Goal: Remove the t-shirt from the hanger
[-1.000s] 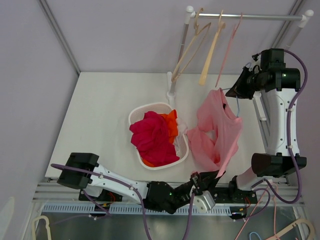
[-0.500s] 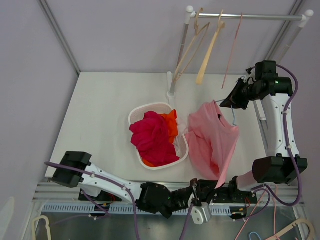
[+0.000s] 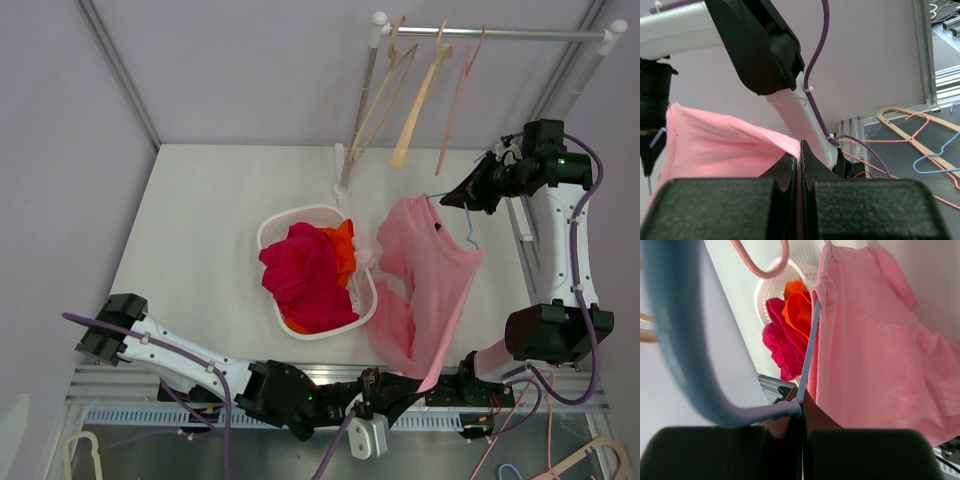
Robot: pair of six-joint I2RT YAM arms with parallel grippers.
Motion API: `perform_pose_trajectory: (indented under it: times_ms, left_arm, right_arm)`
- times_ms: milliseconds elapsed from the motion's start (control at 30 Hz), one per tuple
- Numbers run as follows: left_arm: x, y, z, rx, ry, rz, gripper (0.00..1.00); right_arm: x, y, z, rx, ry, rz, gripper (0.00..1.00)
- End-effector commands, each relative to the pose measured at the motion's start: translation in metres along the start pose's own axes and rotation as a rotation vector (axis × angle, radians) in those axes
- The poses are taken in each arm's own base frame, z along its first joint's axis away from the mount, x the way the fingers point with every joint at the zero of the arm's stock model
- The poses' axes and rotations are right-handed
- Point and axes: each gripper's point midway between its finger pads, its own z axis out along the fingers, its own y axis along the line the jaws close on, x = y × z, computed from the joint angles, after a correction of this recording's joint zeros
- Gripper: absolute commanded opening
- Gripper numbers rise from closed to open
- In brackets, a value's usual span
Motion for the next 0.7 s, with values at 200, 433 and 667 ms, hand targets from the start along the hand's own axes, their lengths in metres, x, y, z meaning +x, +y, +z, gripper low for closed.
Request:
perform_pose_trajectory:
  times_ms: [200, 433, 667]
  left_arm:
    - [-0.077, -0.097, -0.041, 0.354, -0.233, -0.166, 0.01]
    - [-0.024, -0.04, -0.013, 0.177, -0.112, -0.255, 0.01]
    - [0.035, 0.023, -0.003, -0.052, 0.064, -0.365, 0.01]
  right_arm:
    - [-0.092, 0.02, -0.017, -0.119, -0.302, -0.071, 0.0]
    - [-0.069, 0.052, -0.061, -0.168, -0.462, -0.238, 0.0]
    - [-0.038, 0.065, -0.107, -0.143, -0.594, -0.374, 0.0]
